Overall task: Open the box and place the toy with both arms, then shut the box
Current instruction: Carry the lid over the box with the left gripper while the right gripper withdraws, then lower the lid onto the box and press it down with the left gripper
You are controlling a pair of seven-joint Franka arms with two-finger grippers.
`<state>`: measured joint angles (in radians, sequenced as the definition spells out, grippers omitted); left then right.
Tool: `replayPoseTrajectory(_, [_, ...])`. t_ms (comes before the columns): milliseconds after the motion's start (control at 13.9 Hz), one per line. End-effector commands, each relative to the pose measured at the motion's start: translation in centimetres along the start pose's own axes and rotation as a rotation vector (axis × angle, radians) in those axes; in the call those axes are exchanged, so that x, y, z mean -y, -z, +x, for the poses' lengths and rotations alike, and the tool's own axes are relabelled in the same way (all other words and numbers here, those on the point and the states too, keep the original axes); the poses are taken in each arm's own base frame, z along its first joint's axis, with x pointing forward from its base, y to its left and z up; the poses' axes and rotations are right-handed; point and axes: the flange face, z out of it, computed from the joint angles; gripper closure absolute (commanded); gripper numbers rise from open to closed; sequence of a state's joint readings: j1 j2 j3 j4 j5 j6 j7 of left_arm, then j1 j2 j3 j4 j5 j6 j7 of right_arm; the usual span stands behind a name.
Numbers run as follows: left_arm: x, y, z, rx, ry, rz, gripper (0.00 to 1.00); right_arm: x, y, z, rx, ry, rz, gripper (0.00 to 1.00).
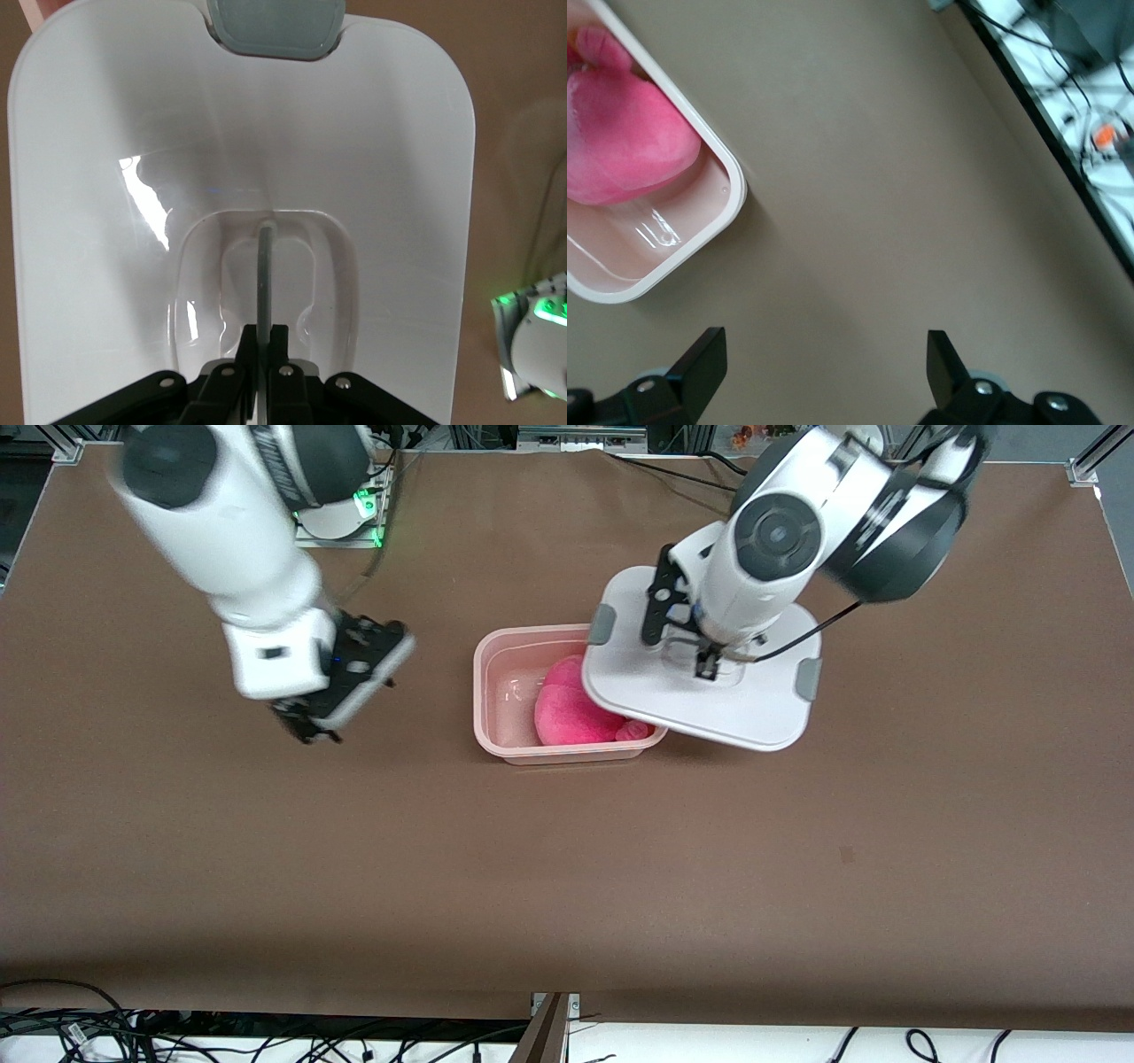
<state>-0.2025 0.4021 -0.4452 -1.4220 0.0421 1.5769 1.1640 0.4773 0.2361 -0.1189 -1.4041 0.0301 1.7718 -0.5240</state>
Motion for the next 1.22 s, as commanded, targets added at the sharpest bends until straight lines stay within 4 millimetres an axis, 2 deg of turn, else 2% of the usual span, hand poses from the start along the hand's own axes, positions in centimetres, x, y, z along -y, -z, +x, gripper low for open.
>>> replayPoseTrajectory(0, [2.7,-0.9,4.5,-0.055,0.067,0.029,1.0,-3.3,2.9,-6.2,0.024,-0.208,0.067,0.0])
replayPoseTrajectory(143, [3.1,-3.5,7.5,-0.059,0.166,0.029,1.0,-4.2,4.7,-9.4,0.086,-0.389,0.098,0.0])
replayPoseTrajectory(287, [3.8,-6.0,10.4,-0.062,0.204,0.064,1.0,-4.1,5.5,-12.1,0.124,-0.573,0.11,0.0])
replayPoseTrajectory(430, [3.3,-7.7,13.6,-0.066,0.243,0.083,1.0,-4.9,4.8,-14.5,0.151,-0.668,0.117,0.0])
replayPoseTrajectory(646, [2.9,-9.5,14.9,0.015,0.227,0.117,1.0,-8.5,4.8,-17.5,0.149,-0.728,0.115,0.0])
replayPoseTrajectory(789, [2.5,-10.2,15.7,0.023,0.222,0.111,1.0,-9.3,4.7,-18.2,0.144,-0.635,0.12,0.0])
replayPoseTrajectory(861, [2.6,-10.3,15.7,0.022,0.256,0.11,1.0,-9.9,4.8,-18.9,0.138,-0.653,0.118,0.0])
replayPoseTrajectory(1004, [2.5,-10.4,15.8,0.017,0.378,0.111,1.0,-9.8,5.0,-19.2,0.14,-0.695,0.115,0.0])
replayPoseTrajectory(1148, [2.8,-11.3,15.7,0.021,0.384,0.1,1.0,-8.4,5.0,-18.9,0.159,-0.733,0.094,0.0])
